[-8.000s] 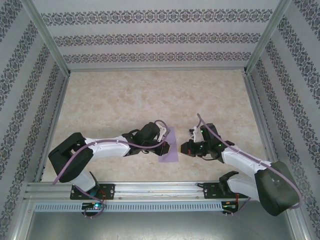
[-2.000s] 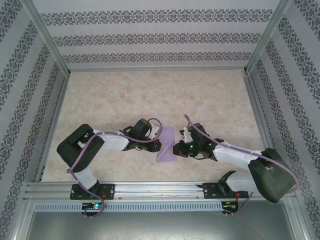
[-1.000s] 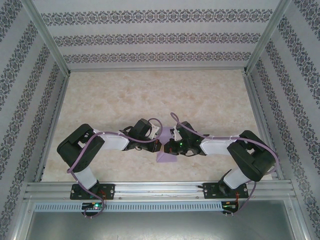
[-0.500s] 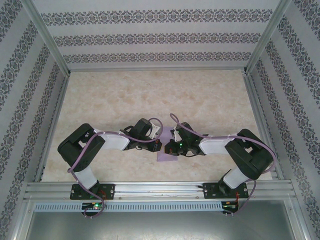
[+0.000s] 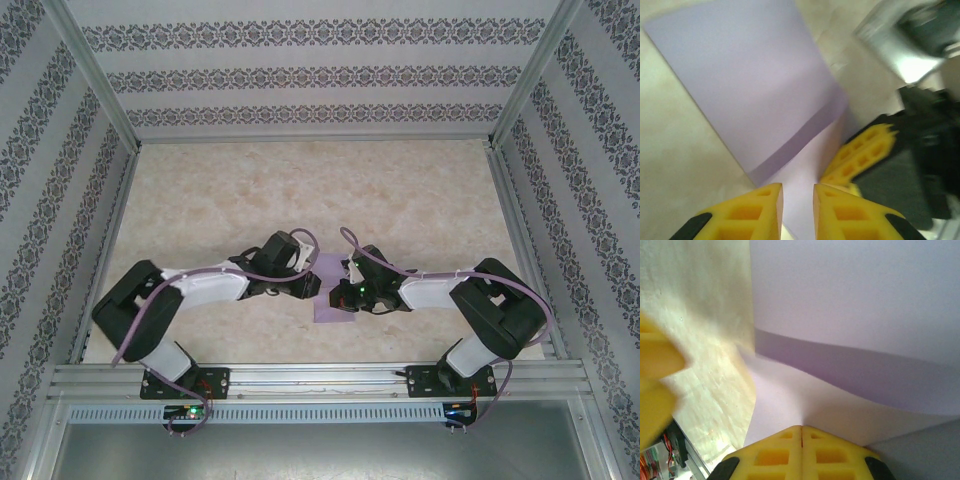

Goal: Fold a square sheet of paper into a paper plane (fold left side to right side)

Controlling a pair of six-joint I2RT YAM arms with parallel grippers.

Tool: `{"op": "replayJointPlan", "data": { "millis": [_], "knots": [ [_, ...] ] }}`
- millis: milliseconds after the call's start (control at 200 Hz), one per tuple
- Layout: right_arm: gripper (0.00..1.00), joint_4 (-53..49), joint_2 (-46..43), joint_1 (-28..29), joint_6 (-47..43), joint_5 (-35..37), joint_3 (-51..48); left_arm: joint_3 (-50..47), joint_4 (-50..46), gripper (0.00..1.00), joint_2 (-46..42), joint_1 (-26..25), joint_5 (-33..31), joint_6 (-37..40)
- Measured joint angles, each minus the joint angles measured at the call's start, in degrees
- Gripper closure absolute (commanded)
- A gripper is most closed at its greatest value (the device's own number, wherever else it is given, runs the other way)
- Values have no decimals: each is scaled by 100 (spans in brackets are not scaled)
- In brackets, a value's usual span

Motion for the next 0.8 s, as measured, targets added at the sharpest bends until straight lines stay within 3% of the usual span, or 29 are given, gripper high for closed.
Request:
{"op": "replayJointPlan", "data": {
  "millis": [265, 470, 799],
  "knots": [
    [100, 33, -2, 0, 2, 0, -20, -356, -66, 91, -848, -31, 479, -531],
    [100, 33, -2, 0, 2, 0, -20, -487, 195, 93, -280, -190, 1038, -929],
    [100, 33, 0, 0, 0, 0, -22, -483, 654, 93, 481, -361, 1346, -1165]
  ]
}}
